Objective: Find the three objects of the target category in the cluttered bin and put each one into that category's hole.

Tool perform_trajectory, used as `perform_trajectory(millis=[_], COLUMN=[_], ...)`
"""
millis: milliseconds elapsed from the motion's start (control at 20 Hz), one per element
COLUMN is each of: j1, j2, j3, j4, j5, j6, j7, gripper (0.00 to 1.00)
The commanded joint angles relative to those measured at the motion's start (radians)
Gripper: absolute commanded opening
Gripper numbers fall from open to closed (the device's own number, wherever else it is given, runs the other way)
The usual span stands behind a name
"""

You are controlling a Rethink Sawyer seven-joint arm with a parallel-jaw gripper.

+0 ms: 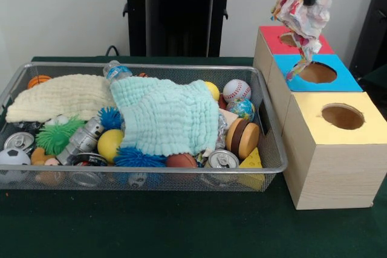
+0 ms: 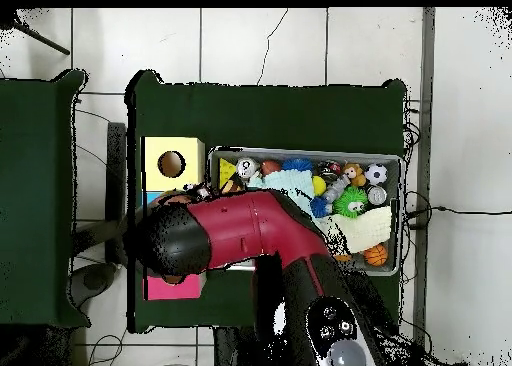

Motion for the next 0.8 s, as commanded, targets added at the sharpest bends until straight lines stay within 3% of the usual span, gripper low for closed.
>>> perform_trajectory(millis=[50,400,550,800], j1=[0.006,-0.002,-0.055,-0.098], j2=[0.044,-0.046,-0.082,-0.063], j3=[-0.098,-0.126,-0.067,-0.077], j4=[-0.052,0.041,0.11,0.139], j5=[0.025,0.052,0.133,0.045], j6=[0.108,0.141,0.084,0.027], j7=[0.21,0.166,0.09,0.004], gripper=[0.0,0.0,0.0,0.0])
